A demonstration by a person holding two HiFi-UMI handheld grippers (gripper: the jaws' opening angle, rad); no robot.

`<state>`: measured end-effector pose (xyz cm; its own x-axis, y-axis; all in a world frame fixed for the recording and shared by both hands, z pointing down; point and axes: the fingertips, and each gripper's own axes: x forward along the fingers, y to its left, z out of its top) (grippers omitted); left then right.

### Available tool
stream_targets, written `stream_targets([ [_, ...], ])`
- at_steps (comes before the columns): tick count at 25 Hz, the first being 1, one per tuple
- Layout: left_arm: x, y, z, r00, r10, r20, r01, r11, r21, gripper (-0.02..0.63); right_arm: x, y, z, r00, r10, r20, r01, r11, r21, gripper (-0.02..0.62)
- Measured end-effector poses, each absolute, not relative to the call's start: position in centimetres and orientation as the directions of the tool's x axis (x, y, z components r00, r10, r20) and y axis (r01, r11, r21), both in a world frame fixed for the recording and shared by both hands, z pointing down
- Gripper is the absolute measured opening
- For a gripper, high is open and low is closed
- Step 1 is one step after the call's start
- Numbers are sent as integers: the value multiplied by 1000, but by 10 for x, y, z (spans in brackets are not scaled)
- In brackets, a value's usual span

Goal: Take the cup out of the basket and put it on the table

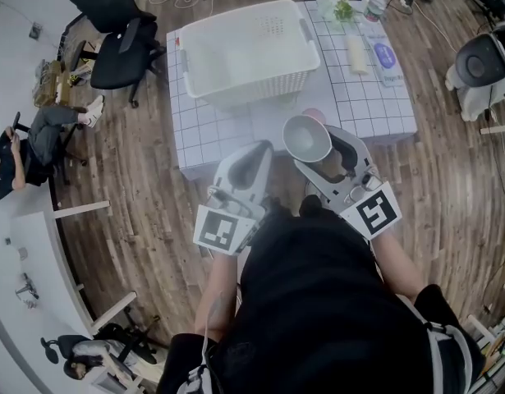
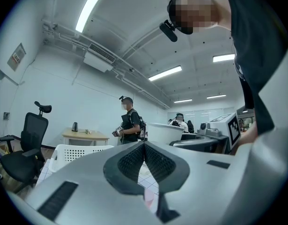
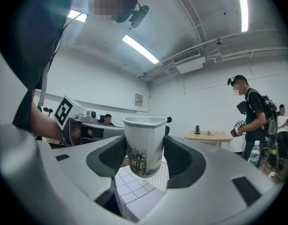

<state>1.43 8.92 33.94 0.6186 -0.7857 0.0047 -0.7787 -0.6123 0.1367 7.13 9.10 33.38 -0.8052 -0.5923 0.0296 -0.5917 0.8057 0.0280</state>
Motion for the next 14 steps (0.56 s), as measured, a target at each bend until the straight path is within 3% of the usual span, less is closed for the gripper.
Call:
stream_targets([
  [14,25,86,333,625,-781,0,-771,-617,158,9,79,90,334,-797,-603,32,-602,798,44,261],
])
